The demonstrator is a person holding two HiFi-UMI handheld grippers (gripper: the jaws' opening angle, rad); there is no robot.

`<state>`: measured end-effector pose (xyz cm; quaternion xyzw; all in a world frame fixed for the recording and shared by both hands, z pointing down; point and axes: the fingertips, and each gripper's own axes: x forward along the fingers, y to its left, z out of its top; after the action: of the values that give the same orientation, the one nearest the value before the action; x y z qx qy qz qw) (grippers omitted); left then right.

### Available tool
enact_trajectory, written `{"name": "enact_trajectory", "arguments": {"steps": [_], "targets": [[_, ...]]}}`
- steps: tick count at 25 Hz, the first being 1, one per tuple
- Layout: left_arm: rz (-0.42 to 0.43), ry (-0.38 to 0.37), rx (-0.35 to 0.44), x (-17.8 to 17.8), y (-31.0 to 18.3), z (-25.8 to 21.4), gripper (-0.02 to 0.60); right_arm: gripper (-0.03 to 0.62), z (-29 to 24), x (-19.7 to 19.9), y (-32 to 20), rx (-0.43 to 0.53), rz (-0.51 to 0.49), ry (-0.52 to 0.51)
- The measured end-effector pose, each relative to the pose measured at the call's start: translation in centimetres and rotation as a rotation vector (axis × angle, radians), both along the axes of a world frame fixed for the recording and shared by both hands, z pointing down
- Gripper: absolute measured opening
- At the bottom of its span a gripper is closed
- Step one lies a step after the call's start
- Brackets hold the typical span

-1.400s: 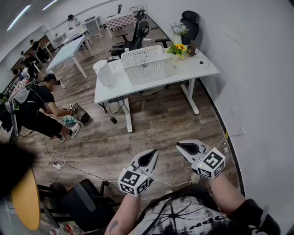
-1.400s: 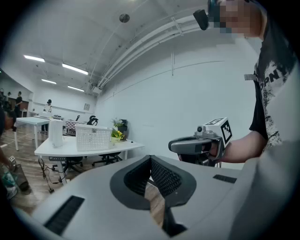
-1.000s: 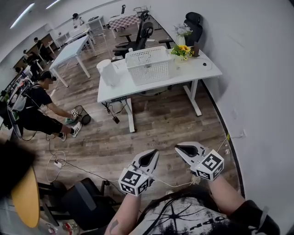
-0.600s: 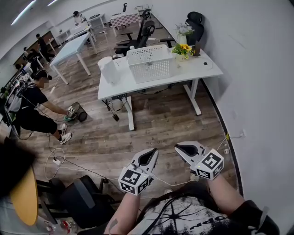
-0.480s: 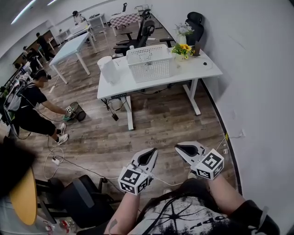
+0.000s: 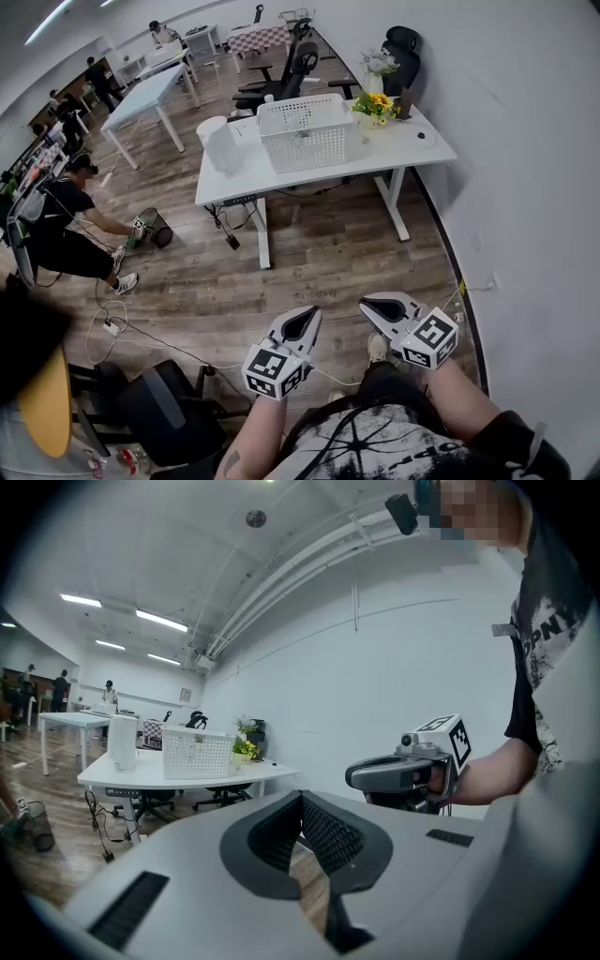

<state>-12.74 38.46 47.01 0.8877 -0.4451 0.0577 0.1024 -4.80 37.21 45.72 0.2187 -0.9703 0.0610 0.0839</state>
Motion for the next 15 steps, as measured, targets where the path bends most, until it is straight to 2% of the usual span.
{"name": "enact_trajectory", "arguments": {"steps": [15], "targets": [[-0.059, -0.003, -0.019, 3.4, -14.7, -0.4, 0.011, 0.025, -0.1, 3.8, -15.3, -0.015, -0.053, -0.031]]}}
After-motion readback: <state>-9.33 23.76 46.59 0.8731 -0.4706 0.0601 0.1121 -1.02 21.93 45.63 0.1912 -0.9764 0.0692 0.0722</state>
